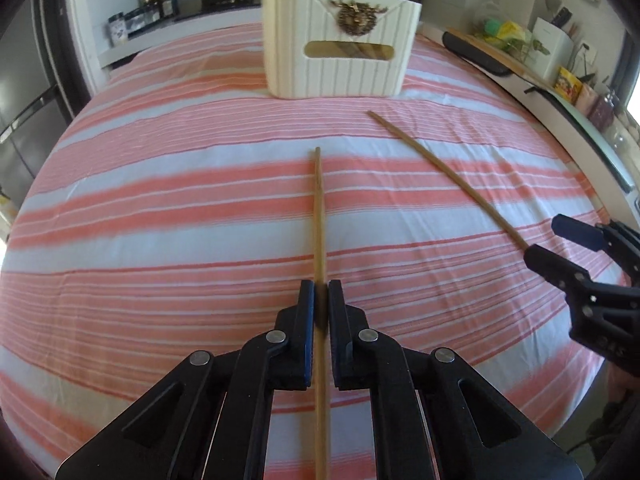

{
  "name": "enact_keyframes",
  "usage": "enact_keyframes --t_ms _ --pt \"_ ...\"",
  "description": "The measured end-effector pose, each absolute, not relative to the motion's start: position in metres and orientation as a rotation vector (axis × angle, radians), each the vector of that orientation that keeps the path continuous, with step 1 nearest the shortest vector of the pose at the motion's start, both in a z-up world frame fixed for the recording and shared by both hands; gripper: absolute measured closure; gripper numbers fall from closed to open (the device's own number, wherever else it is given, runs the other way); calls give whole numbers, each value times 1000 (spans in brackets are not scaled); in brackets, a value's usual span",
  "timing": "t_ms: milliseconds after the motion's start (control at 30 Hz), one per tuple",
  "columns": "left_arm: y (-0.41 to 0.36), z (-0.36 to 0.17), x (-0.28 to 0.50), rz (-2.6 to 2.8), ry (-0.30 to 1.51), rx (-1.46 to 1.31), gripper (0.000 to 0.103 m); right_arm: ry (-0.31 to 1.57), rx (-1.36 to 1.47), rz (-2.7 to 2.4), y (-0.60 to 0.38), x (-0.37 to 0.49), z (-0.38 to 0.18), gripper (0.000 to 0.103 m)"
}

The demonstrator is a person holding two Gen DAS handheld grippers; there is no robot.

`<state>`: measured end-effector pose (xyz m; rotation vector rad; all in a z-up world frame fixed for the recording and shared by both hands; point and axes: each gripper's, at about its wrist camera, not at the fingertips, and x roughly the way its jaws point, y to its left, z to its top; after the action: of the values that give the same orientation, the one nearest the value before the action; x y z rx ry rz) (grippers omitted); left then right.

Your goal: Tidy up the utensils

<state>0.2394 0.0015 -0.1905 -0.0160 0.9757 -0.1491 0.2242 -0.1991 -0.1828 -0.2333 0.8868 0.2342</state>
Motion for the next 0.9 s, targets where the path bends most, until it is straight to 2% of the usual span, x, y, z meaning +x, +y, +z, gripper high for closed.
enact_keyframes --t_ms 67,100,133,167,233,267,533,567,633,667,700,900 --pt "17 -191 235 -124 975 -32 98 921 -228 228 -197 236 -192 46" --pt "22 -191 234 -116 975 -40 98 935 -208 240 -198 239 -196 53" --pt "29 -192 232 -112 975 -49 98 955 -176 254 -200 241 -199 73" --pt "33 -192 231 -113 975 -56 98 947 -145 250 -204 239 -199 74" --pt "39 -192 228 -120 974 -61 97 958 -124 234 -206 232 -199 93" --pt "42 -192 227 -124 974 -61 97 974 -100 240 -207 227 -199 95" --pt "55 -192 221 -185 971 -115 96 1050 30 304 -192 181 -193 94" --pt "58 -192 221 -194 976 -131 93 1057 25 296 -192 179 -191 93" --pt "66 -190 220 -213 986 -166 75 1058 28 297 -196 179 -184 71" --pt "71 -188 220 -221 986 -181 57 1051 34 301 -199 180 -179 67" --pt "75 -185 220 -227 985 -189 46 1047 35 302 -202 182 -173 65" --pt "75 -174 238 -320 1041 -149 42 1142 37 374 -208 217 -161 65"
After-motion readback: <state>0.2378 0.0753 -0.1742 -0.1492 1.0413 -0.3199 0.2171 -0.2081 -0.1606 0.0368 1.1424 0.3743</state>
